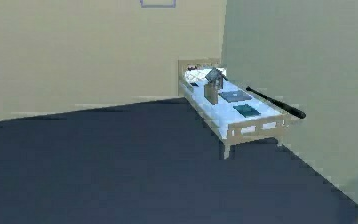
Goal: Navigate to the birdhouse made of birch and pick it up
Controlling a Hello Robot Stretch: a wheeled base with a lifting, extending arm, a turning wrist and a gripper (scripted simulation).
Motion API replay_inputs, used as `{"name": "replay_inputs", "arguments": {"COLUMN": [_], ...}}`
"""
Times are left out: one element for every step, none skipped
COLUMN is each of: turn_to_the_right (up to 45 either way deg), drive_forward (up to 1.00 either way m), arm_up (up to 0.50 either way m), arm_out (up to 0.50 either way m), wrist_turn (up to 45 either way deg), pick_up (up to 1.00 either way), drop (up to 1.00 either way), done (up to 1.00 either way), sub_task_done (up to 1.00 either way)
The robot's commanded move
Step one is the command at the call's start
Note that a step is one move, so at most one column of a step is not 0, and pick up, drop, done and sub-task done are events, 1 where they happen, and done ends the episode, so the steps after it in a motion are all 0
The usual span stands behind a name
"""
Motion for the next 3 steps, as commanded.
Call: {"name": "replay_inputs", "arguments": {"turn_to_the_right": [0.0,0.0,-45.0], "drive_forward": [1.00,1.00,0.00], "arm_up": [0.00,0.00,0.00], "arm_out": [0.00,0.00,0.00], "wrist_turn": [0.0,0.0,0.0], "pick_up": [0.00,0.00,0.00], "drop": [0.00,0.00,0.00], "done": [0.00,0.00,0.00], "sub_task_done": [0.00,0.00,0.00]}}
